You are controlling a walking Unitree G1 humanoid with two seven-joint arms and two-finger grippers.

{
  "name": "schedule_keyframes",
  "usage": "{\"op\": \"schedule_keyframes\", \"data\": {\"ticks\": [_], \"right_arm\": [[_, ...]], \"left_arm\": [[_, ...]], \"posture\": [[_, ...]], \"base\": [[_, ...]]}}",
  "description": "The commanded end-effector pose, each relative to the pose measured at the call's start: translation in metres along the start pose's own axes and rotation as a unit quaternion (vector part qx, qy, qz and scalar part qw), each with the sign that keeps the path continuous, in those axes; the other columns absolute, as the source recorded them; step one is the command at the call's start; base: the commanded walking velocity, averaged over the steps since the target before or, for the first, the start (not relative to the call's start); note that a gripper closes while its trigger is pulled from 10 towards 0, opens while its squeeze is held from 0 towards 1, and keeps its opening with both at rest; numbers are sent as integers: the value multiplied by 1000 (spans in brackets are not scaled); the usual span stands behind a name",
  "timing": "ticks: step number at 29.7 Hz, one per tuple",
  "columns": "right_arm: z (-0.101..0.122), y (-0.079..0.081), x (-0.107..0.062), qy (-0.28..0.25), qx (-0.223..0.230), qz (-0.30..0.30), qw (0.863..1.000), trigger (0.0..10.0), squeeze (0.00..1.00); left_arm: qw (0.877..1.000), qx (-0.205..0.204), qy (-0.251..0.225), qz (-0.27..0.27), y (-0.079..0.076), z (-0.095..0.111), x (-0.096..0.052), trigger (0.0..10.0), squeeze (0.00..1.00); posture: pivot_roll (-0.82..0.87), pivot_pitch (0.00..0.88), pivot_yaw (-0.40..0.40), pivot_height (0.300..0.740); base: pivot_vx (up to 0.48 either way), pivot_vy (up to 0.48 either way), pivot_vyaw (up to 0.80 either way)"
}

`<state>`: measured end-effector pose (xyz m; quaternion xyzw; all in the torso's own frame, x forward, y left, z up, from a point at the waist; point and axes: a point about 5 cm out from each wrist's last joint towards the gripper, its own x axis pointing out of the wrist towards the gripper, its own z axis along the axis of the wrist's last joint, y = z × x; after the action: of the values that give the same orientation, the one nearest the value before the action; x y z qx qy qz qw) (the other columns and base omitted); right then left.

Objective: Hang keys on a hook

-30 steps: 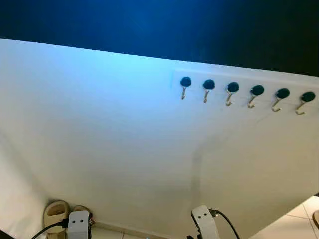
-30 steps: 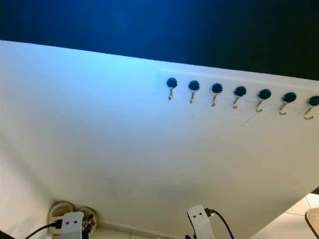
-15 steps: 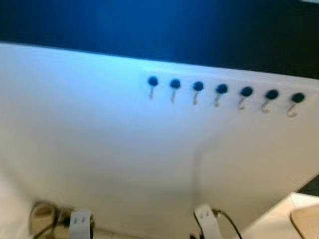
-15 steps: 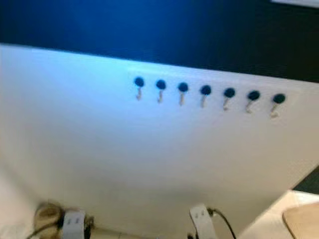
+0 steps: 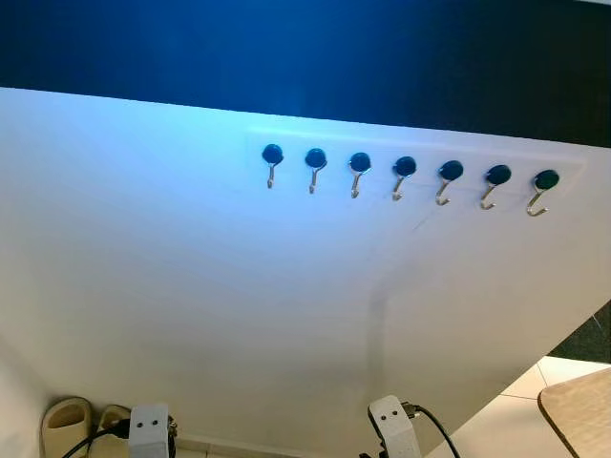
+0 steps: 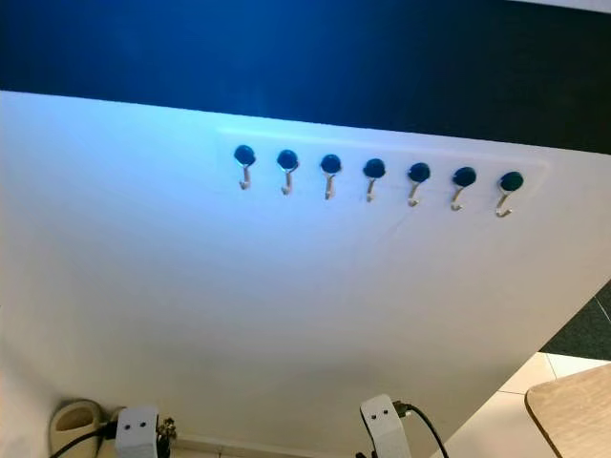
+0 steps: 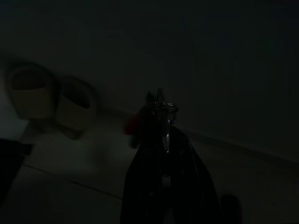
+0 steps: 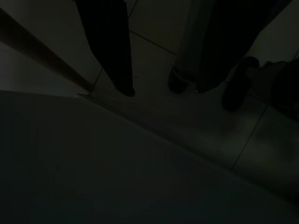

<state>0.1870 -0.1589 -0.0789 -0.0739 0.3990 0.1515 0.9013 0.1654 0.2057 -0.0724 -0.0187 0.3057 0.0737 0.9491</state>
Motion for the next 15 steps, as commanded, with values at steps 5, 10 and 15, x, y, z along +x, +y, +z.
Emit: {"op": "schedule_keyframes", "data": {"ticks": [5,10,15], "right_arm": [[-4,-1,-1,7,27,-10,1000,10000,0],[-5,-2,-1,7,37,-14,999,10000,0],[-6,-2,-2,8,38,-14,999,10000,0]], "left_arm": [[1000,-10,4,-11,-2,-2,-1,10000,0],[1000,-7,8,-21,-4,-3,-1,10000,0],[1000,-6,10,-25,-4,-3,-1,10000,0]], "posture": [[82,48,-47,740],[81,50,-45,740],[81,48,-42,740]], "base": [[0,0,0],[0,0,0],[-113,0,0]]}}
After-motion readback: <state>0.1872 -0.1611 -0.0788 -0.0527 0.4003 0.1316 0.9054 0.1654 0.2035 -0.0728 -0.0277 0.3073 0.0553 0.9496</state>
